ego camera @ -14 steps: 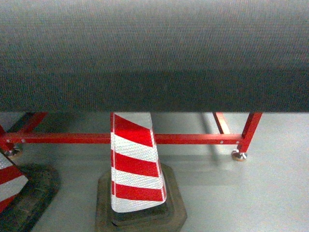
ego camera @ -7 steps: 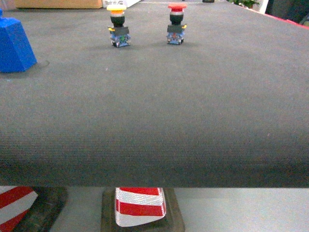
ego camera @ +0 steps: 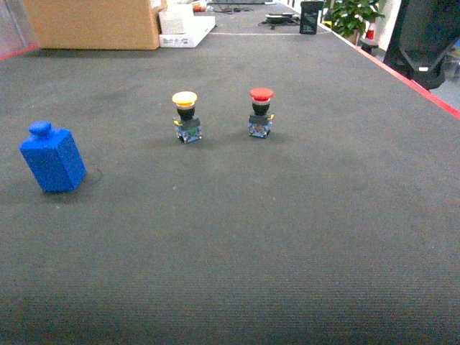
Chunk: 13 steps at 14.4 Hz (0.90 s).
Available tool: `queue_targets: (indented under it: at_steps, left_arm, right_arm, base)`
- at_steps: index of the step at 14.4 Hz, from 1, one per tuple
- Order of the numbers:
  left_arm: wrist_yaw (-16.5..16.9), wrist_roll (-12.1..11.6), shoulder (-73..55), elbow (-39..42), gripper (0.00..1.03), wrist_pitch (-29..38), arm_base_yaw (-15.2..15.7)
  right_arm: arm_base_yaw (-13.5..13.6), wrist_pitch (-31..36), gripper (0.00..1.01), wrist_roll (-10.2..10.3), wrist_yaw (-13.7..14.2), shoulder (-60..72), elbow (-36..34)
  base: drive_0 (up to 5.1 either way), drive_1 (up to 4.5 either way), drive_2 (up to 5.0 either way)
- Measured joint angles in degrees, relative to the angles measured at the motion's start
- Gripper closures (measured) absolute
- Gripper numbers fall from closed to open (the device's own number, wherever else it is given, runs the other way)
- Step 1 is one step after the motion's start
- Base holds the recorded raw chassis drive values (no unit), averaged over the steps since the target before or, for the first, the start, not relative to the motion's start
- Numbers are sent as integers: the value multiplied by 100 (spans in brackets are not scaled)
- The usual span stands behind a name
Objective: Pick blue part to blue bin on bottom shelf
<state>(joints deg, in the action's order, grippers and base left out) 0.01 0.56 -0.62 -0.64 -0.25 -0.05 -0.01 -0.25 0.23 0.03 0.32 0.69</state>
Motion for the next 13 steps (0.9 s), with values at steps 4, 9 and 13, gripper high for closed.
queue_targets:
  at_steps: [4, 9, 13]
  left_arm:
    - [4, 0, 0, -2, 5, 13, 0]
    - [-2, 0, 0, -2, 5, 0, 0]
    - [-85, 26, -24, -13, 5, -94, -24]
  right_arm:
    - [0, -13, 3, -4, -9, 0, 0]
    - [0, -4, 3, -7, -2, 0, 0]
    - [0, -4, 3, -7, -2, 0, 0]
  base:
    - [0, 0, 0]
    - [0, 0, 0]
    - [0, 0, 0]
